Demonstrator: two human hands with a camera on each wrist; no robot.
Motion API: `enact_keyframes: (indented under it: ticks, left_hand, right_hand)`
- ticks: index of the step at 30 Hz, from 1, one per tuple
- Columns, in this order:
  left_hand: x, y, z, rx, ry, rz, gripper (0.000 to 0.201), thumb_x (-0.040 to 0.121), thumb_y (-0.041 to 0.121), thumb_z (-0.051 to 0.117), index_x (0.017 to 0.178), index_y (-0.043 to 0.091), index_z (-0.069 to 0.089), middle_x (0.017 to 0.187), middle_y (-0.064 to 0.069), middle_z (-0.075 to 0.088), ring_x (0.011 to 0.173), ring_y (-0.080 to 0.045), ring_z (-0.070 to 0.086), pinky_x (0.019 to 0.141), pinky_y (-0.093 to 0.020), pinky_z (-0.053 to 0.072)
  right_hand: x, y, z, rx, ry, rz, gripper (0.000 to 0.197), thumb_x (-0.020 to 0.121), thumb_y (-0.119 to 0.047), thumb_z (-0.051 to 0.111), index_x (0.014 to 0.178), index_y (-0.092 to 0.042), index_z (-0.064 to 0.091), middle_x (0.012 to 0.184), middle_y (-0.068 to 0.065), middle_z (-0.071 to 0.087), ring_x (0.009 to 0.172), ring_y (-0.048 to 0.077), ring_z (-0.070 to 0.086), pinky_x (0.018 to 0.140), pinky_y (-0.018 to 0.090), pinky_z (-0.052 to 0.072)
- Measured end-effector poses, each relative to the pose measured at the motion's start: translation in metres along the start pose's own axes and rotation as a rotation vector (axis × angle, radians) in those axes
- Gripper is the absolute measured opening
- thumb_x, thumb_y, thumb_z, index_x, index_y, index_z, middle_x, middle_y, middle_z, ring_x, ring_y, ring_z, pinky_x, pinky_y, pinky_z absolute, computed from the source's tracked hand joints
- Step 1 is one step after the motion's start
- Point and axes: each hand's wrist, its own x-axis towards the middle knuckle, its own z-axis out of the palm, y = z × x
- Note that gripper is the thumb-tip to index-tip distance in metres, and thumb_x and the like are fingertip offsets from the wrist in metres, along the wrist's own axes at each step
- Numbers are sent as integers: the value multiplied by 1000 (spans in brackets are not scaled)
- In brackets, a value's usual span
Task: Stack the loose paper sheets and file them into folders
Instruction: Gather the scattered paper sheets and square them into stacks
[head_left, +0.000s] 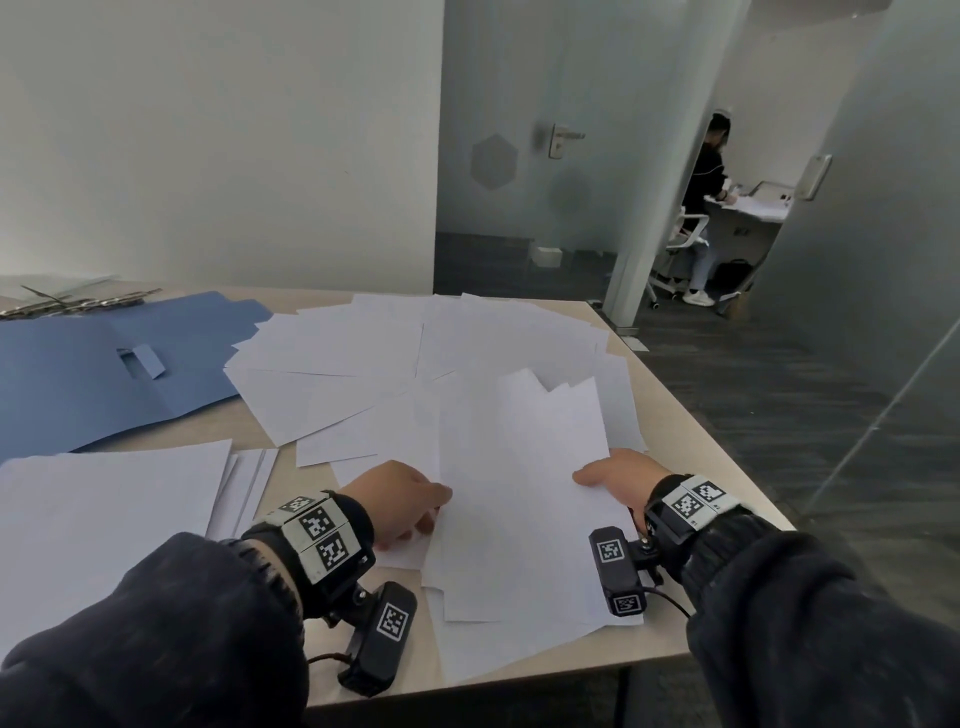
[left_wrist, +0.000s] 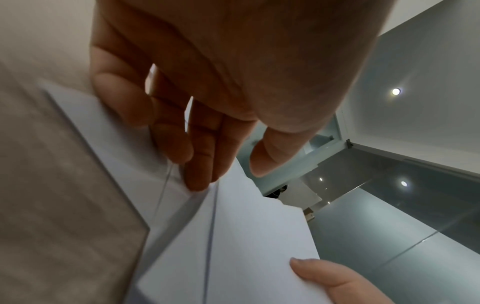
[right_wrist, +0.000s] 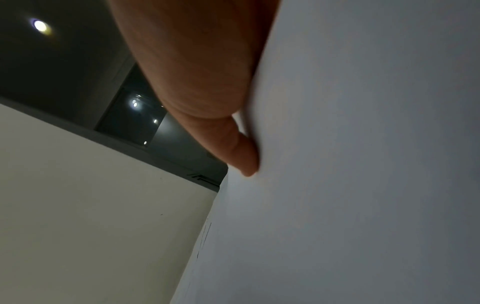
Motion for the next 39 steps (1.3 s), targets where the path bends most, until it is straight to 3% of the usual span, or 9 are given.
enact_keyframes:
  ticks: [5,7,10,13,16,21,28,33,39]
  left_hand:
    - [4,-9,-8,-95,157,68,30,95,40,63,114,18,64,103,-2,69,80,-19,64,69,-31,53]
    - [7,-13,-12,-199,264,86,51,92,46,68,132,20,53,116,0,63,96,-21,64,85,-35,53]
    - [8,-8,-17,-370,236,91,74,90,53,68,150,19,39,133,-2,58,112,-22,60,93,-38,51]
    - [10,1,-17,-550,163,172,61,90,51,69,138,17,51,125,-1,67,108,-21,67,92,-44,58]
    - [6,11,-18,-596,157,296,62,77,54,72,132,28,57,115,9,74,104,-16,72,95,-47,57]
    - [-1,27,-31,-611,262,416,47,75,29,62,122,33,64,111,9,76,104,-20,72,96,-50,56]
    - [-25,62,-61,-707,396,632,37,81,20,61,116,27,68,110,4,76,104,-21,72,94,-48,57]
    - [-24,49,-48,-701,339,619,53,77,19,69,129,24,60,119,5,74,110,-16,70,99,-46,54]
    - [-15,39,-30,-738,283,565,57,73,18,70,129,23,60,116,4,74,107,-16,71,99,-46,54]
  right_hand:
    - [-5,7,-14,178,25,-112,15,94,-4,64,109,-4,69,111,19,73,105,41,68,100,54,51]
    - [-5,11,-19,351,48,-144,17,94,-3,64,111,-5,69,110,21,73,104,43,68,98,60,51]
    - [-10,11,-19,497,53,-194,26,94,-4,64,120,-3,67,112,19,73,104,41,69,94,55,53]
    - [-20,6,-12,513,-20,-274,28,93,-3,65,120,-5,67,114,16,74,101,33,71,86,43,57]
    - [-27,-2,-5,455,-64,-345,34,89,1,68,123,-2,66,116,17,73,106,36,70,94,47,55]
    - [-32,-21,-3,427,-25,-478,33,87,-1,72,120,-4,68,114,15,74,107,34,70,101,53,51]
    - [-49,-55,-9,455,58,-647,27,86,-11,77,112,-16,73,110,4,76,105,22,72,95,40,54]
    - [-54,-47,-4,439,38,-646,25,87,-9,75,111,-12,73,107,6,77,101,24,73,90,38,56]
    - [-56,-33,5,468,24,-634,28,88,-9,74,115,-13,71,109,3,76,103,22,72,82,30,55]
